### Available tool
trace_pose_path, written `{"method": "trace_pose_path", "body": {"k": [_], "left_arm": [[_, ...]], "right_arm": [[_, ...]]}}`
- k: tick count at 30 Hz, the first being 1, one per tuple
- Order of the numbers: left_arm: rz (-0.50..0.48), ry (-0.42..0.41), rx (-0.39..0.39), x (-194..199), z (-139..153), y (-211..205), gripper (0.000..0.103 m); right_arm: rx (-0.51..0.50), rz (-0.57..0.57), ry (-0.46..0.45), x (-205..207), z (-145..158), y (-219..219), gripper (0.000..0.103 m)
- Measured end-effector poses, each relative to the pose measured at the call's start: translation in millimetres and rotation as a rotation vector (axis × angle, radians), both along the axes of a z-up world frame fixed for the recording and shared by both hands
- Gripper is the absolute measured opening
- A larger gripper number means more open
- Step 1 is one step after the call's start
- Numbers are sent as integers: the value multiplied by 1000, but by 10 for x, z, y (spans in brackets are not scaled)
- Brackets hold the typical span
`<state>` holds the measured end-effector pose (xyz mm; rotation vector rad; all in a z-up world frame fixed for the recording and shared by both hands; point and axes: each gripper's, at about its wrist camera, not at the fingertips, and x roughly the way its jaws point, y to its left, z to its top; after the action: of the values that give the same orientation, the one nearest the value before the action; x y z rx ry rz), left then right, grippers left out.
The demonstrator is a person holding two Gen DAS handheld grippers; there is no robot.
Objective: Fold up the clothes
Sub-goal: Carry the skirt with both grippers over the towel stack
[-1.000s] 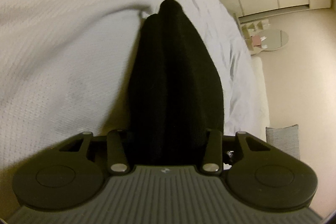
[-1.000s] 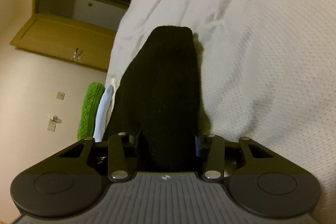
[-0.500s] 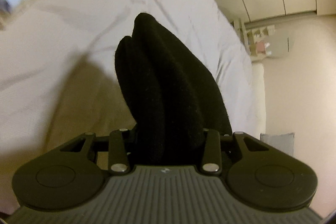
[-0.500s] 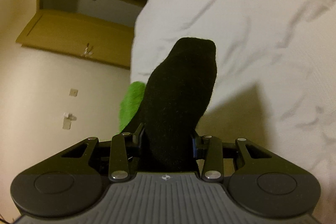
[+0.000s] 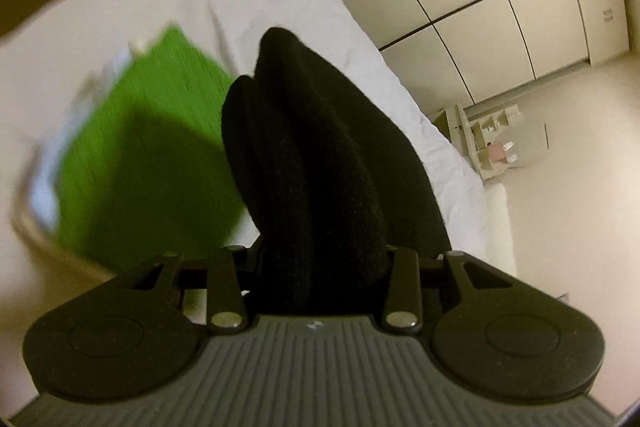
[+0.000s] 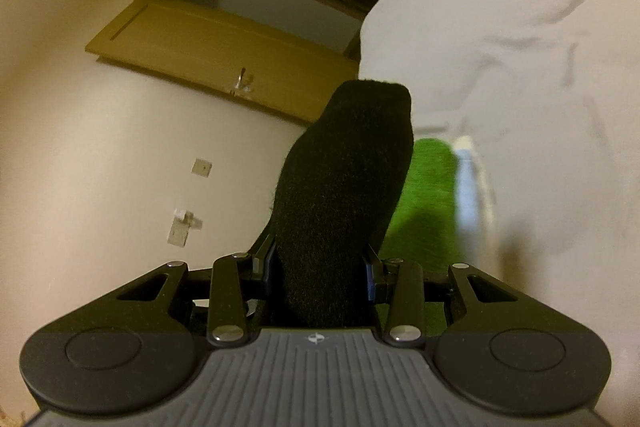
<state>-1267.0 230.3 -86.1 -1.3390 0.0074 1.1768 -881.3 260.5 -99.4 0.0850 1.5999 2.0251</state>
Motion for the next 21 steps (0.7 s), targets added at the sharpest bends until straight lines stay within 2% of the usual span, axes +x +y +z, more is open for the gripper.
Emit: {"method": "trace_pose_path", "body": {"k": [5,9,12,13,15,19,21], "left_arm": [[-45,-19,4,-708,-364,315,34],[-67,4,14,-999,-745,437,35],[-71,-2,-93,-1053,-1198,491,39],[-74,-16,-102,-1084,-1284,495,41],[-84,-45,-83,-1142,-1339,489,41],[-159,49,-16,-1045,-1149,456,40],[-175,65,-28,-1049,-1162,447,42]], "right_arm": [[14,-34,-49,-647,-154,239,39],[34,-42,-108,-951,-503,250,39],[-28,-58,-231,-1186,-782,294,40],[-38,-66,-292,-1222,-871,258,42],[-36,-92,-315,-1207,-900,145,42],[30,-112,-369,-1229,-684,89,41],[33,-113,-398,-1275,-679,101,42]]}}
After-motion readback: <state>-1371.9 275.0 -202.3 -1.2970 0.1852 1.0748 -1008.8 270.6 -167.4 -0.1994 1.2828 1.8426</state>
